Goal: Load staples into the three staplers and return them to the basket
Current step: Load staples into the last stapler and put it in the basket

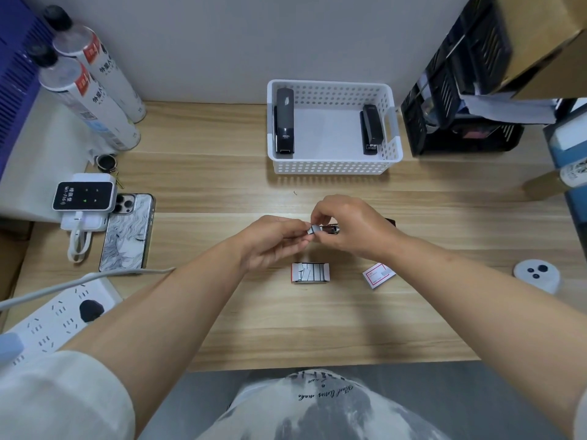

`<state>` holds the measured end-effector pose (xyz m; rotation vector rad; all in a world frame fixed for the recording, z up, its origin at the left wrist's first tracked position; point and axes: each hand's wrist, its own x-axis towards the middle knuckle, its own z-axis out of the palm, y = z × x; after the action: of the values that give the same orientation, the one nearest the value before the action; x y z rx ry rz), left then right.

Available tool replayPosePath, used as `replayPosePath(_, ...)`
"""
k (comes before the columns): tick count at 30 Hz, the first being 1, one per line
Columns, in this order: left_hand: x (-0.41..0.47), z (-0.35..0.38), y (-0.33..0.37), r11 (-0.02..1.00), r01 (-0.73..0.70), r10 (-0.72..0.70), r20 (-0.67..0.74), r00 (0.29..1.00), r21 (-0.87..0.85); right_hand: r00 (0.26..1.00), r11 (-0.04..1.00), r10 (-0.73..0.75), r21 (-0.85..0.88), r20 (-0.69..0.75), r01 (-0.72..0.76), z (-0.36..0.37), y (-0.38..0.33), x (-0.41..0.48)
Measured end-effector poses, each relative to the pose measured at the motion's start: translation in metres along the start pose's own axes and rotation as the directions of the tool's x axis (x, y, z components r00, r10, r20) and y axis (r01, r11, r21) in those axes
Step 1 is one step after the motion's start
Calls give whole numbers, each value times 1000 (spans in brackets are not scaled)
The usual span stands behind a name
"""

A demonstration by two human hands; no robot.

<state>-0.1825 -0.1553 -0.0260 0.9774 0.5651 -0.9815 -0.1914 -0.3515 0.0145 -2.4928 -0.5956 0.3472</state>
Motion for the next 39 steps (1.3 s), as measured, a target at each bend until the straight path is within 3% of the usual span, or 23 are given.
replayPosePath(5, 4, -5, 1, 1000, -6, 6, 18, 1000, 9, 1000, 998, -15, -53, 16, 16, -1, 2, 2)
replayPosePath(10, 8, -14, -1, 994, -98, 100, -46, 994, 42, 975, 953, 221, -212, -10, -219, 6, 16, 6)
replayPosePath(15, 7, -16, -2, 978, -201, 206, -84, 975, 63, 962, 897, 271, -356, -32, -264, 26, 18, 8)
replayPosePath(39, 7, -17, -4, 939, -240, 275, -121, 954, 245, 970, 915, 220, -324, -103, -242, 42, 35, -2)
